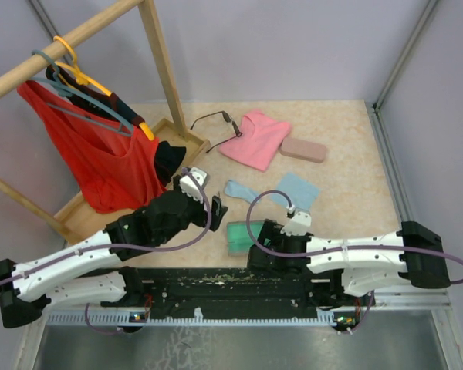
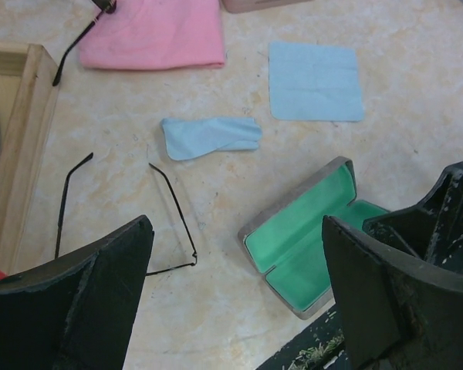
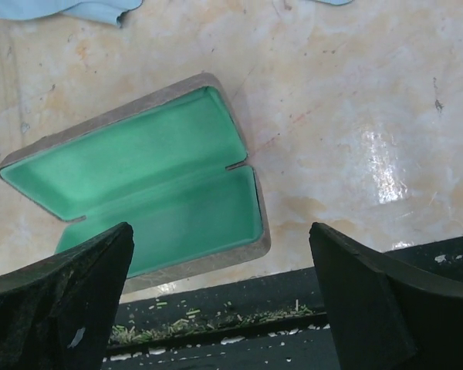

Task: Organize the sunglasses
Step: Adjust the sunglasses case at the center of the board.

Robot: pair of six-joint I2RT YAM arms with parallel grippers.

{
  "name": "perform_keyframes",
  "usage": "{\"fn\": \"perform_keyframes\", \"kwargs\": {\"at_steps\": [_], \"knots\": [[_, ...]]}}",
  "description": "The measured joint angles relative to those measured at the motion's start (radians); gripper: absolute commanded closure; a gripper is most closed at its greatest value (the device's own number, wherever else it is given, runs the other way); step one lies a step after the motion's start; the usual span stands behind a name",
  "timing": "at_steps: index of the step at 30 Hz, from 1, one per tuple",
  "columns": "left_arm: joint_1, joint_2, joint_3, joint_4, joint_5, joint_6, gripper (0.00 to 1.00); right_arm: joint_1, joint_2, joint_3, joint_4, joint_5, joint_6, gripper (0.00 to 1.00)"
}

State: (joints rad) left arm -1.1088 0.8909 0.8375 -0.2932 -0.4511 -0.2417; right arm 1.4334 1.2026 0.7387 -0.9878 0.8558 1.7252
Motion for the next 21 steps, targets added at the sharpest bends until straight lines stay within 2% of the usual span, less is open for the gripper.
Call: {"fn": "perform_keyframes", "kwargs": {"at_steps": [3, 5, 8, 10, 13, 15, 17, 21], "knots": [[0.001, 0.049, -0.010, 0.002, 0.029, -0.001, 0.14, -0.007, -0.004, 0.002, -0.017, 0.006, 0.007, 0.04], [0.002, 0.089, -0.015, 0.006, 0.068, 0.005, 0.18, -0.054, -0.040, -0.010, 0.026, -0.023, -0.051, 0.05], [0.002, 0.160, -0.016, 0.016, 0.131, 0.024, 0.20, -0.234, -0.186, -0.101, 0.178, -0.116, -0.200, 0.08], [0.002, 0.211, -0.016, 0.024, 0.177, 0.046, 0.21, -0.406, -0.336, -0.197, 0.284, -0.227, -0.314, 0.08], [0.002, 0.275, -0.015, 0.029, 0.245, 0.087, 0.21, -0.619, -0.464, -0.272, 0.363, -0.380, -0.447, 0.08], [0.002, 0.318, -0.008, 0.029, 0.287, 0.123, 0.21, -0.752, -0.499, -0.292, 0.410, -0.496, -0.540, 0.08], [0.003, 0.362, 0.010, 0.027, 0.315, 0.162, 0.21, -0.833, -0.500, -0.293, 0.451, -0.585, -0.612, 0.08], [0.003, 0.457, 0.079, 0.016, 0.356, 0.256, 0.21, -0.917, -0.464, -0.293, 0.528, -0.709, -0.734, 0.07]]}}
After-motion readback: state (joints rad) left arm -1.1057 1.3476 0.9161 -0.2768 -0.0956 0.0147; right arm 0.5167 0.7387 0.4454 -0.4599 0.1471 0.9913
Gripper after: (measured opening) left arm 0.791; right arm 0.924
